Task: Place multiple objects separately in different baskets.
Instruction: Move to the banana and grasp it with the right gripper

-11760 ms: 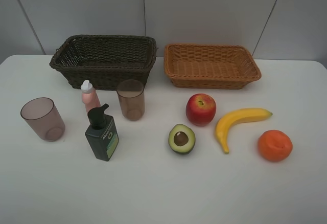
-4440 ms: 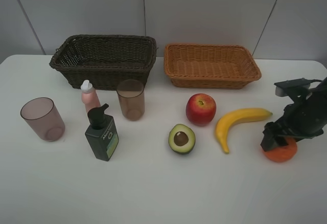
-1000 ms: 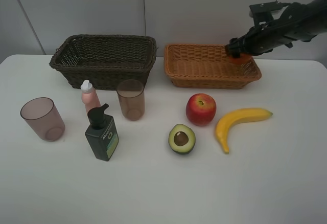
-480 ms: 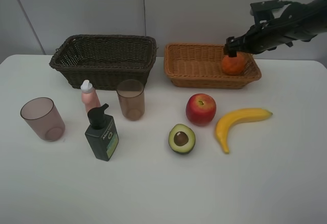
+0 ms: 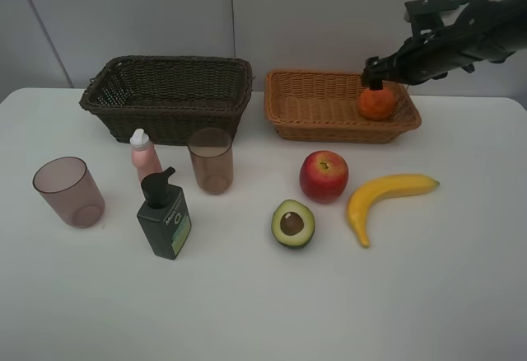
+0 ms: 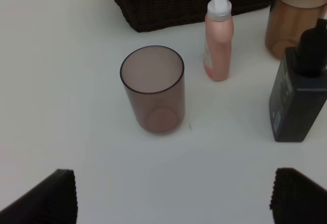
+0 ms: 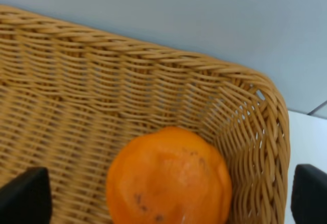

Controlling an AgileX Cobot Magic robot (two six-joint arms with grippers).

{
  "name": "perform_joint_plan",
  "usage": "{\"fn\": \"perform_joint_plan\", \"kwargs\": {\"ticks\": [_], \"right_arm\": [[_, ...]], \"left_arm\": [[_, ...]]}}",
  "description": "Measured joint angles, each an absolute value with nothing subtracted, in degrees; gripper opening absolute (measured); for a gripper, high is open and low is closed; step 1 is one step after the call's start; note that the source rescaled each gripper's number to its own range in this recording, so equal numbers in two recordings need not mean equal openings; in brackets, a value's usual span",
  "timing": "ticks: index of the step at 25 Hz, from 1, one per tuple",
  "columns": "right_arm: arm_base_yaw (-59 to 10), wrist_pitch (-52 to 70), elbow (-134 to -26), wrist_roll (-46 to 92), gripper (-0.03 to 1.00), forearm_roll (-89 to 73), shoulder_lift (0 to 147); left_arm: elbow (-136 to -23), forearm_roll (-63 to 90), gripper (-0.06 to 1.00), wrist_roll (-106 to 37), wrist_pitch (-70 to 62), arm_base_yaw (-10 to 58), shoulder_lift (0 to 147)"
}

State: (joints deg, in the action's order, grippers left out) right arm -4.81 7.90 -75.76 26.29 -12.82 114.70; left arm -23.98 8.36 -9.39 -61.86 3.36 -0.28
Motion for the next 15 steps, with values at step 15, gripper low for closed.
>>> {"fn": "perform_joint_plan", "kwargs": {"ticks": [15], "right_arm": [[-4.81,33.75,-75.76,26.4,1.0,4.42,101.16]], "left_arm": [[-23.98,8.36,1.0,-9.39,-61.86,3.36,-0.28]]}}
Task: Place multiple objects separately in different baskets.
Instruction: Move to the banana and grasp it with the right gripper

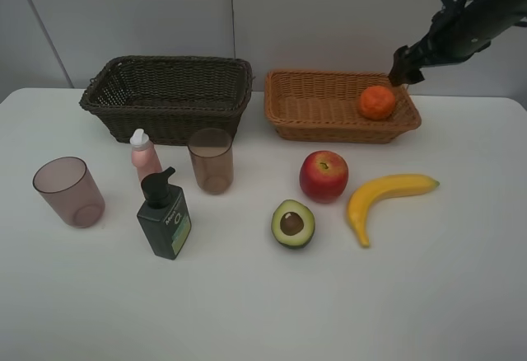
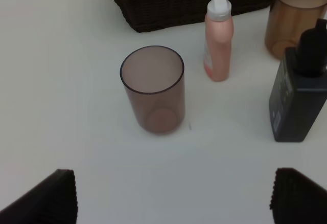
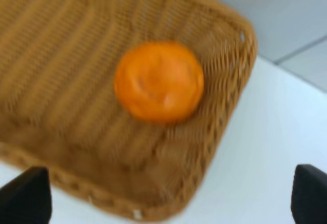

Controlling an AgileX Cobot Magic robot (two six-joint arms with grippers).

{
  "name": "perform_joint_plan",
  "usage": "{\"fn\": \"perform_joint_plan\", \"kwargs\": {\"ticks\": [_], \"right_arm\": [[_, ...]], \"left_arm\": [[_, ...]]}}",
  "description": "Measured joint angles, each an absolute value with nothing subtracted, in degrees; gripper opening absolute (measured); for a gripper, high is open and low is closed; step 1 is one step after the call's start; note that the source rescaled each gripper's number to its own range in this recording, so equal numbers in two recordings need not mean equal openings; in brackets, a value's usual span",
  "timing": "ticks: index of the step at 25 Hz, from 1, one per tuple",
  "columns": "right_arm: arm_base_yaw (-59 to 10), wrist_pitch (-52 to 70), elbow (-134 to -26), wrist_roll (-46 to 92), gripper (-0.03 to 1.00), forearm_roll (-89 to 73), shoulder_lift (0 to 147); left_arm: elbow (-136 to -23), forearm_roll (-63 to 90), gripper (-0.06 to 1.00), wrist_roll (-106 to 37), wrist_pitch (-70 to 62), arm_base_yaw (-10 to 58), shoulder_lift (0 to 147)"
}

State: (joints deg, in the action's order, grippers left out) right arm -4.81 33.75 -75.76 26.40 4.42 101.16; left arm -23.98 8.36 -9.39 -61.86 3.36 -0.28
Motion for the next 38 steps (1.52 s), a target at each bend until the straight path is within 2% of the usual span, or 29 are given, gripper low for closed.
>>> {"fn": "perform_joint_plan", "kwargs": {"ticks": [7,15,21,29,38], "right_arm": [[-7.0,47.04,-75.76,28.72,1.0,13.38,98.37],[-14.77,55.31,-75.76,43.53,1.0,11.99,97.88],[-18.6,55.82,-75.24,52.84,1.0,8.55,97.99],[-18.67,53.39,-71.1,57.44,1.0,6.89,102.62],[-18.67,52.28,-70.81,58.12,0.91,6.12,108.84]], "left_arm": [[-23.98,8.36,1.0,-9.39,-61.86,3.36,-0.28],[-23.98,8.36,1.0,-9.39,-61.86,3.36,-0.28],[-23.98,8.36,1.0,-9.39,-61.86,3.36,-0.28],[-23.98,8.36,1.0,-9.39,-61.86,3.36,-0.28],[-23.98,8.36,1.0,-9.39,-61.86,3.36,-0.28]]}}
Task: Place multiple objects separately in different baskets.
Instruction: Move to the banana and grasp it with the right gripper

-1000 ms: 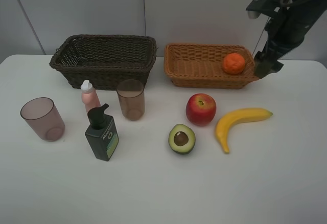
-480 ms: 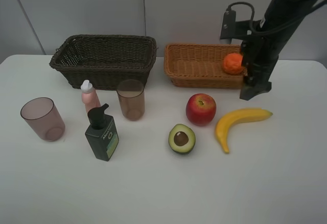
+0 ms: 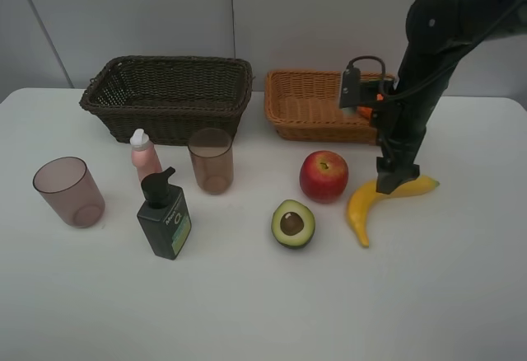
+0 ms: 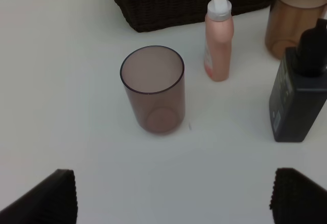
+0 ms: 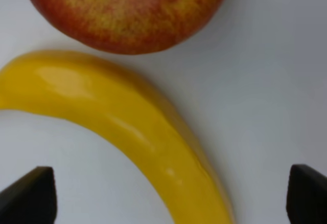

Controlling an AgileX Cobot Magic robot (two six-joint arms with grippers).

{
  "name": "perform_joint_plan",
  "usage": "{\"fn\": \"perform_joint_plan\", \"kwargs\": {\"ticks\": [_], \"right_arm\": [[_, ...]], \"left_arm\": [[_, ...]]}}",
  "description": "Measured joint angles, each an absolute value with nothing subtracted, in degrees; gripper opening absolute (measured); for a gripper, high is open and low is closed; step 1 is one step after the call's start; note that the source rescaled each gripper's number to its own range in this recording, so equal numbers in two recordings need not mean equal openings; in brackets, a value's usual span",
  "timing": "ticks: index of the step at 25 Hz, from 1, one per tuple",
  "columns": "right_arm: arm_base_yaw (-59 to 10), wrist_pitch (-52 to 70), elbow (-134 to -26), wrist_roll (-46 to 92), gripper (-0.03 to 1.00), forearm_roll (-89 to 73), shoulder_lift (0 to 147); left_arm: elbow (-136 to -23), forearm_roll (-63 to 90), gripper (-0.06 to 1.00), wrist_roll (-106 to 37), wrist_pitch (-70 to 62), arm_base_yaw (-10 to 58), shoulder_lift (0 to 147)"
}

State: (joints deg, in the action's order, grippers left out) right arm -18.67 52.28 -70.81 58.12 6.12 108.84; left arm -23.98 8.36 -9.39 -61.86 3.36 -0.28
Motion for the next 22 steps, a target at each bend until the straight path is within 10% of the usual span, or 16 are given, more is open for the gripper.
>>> {"fn": "perform_joint_plan", "kwargs": {"ticks": [22], "right_arm": [[-18.67,41.52,-66.76,63.64,0.89,6.0,113.42]], "left_arm": [[-23.98,8.36,1.0,-9.39,-61.86,3.36,-0.28]]}}
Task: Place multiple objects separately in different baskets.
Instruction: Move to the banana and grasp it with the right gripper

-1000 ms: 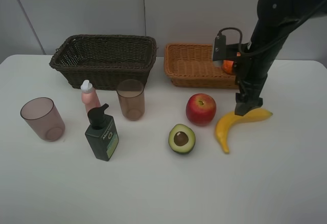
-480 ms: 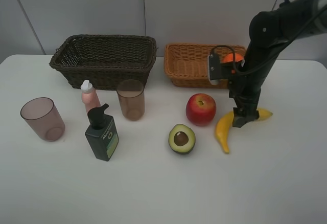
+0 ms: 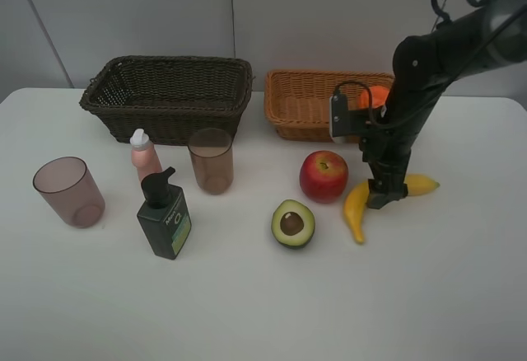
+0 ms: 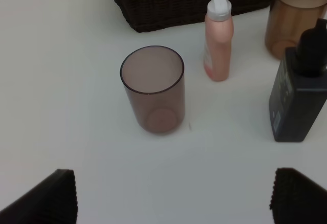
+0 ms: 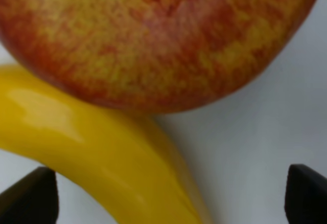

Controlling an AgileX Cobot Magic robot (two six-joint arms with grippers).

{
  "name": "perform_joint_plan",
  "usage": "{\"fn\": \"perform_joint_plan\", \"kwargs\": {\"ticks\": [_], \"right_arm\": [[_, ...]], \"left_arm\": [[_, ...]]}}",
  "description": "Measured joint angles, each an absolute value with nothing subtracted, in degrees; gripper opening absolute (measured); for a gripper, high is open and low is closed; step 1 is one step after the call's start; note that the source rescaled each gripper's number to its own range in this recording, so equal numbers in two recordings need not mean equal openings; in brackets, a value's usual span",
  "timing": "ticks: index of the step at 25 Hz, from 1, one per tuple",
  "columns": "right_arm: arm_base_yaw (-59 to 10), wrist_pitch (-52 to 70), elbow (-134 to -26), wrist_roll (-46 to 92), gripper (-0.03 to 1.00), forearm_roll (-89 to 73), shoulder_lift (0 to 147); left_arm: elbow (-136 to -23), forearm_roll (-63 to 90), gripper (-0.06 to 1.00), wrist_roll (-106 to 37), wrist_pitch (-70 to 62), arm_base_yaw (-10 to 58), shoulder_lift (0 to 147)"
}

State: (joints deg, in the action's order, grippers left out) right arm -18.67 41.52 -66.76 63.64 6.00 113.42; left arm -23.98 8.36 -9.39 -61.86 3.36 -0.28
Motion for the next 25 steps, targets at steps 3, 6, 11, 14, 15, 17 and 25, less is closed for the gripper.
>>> {"fn": "perform_joint_plan", "kwargs": {"ticks": [3,6,11,14,15,17,25], "right_arm": [[-18.67,41.32,-66.76,63.64,0.89,6.0,114.07],[-18.67,41.13,-66.76,63.64,0.89,6.0,114.64],[-18.67,40.86,-66.76,63.66,0.85,5.56,115.1],[-18.67,40.91,-66.76,63.66,0.77,5.37,115.61],[-18.67,40.91,-66.76,63.66,0.73,5.37,115.61],[-18.67,40.98,-66.76,63.66,0.61,5.37,115.61],[-18.67,43.93,-66.76,63.71,0.0,5.36,115.61]], "left_arm": [[-23.98,8.36,1.0,-9.39,-61.86,3.36,-0.28],[-23.98,8.36,1.0,-9.39,-61.86,3.36,-0.28],[-23.98,8.36,1.0,-9.39,-61.86,3.36,-0.28],[-23.98,8.36,1.0,-9.39,-61.86,3.36,-0.28],[-23.98,8.36,1.0,-9.39,-61.86,3.36,-0.28],[-23.98,8.36,1.0,-9.39,-61.86,3.36,-0.28],[-23.98,8.36,1.0,-9.39,-61.86,3.36,-0.28]]}}
